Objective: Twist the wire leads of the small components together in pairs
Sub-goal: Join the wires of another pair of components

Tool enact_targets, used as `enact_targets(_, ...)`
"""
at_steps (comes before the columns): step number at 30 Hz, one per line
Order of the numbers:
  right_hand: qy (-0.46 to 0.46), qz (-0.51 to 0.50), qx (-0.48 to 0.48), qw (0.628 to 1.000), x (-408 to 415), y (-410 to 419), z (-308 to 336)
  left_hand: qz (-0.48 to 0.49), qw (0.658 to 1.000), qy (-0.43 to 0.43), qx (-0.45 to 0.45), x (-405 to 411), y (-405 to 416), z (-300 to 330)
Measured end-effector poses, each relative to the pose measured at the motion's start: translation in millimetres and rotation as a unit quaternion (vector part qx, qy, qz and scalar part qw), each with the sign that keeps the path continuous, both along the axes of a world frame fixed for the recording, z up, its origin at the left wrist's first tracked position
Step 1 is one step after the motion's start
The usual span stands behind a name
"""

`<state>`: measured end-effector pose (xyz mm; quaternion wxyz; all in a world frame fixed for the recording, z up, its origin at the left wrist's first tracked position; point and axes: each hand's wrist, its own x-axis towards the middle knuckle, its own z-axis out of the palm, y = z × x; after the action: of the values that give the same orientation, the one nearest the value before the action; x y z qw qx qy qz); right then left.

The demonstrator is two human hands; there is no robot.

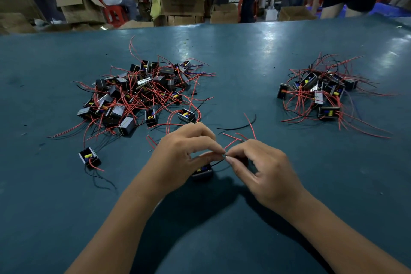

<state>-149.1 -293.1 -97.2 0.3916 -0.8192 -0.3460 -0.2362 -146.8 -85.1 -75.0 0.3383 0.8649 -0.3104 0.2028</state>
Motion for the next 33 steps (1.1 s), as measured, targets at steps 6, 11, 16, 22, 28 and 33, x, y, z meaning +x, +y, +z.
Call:
enact_targets(6,0.001,0.006,-0.003,1.0,0,0,1,-0.007,0.997,-0.057,0.054,1,0,-1)
enact_targets(11,-0.013,0.0,-0.012,1.0,0,-1,2,-0.008,0.999,-0.031,0.042,-1,-4,0)
enact_targets(16,-0.044,0.003,-0.026,0.999,-1,0,2,-0.013,0.989,0.144,-0.035,-7,-6,4)
enact_targets(22,-0.062,-0.006,-0.044,0.997,-1,0,0,-0.016,0.945,0.298,-0.133,-9,-12,4)
enact_targets(28,-0.048,-0.008,-0.045,0.998,-4,1,2,0.042,0.906,0.375,-0.193,-8,-17,1)
enact_targets(33,-0.053,0.002,-0.086,0.995,-4,0,2,0.134,0.968,0.177,-0.118,1,-13,-5)
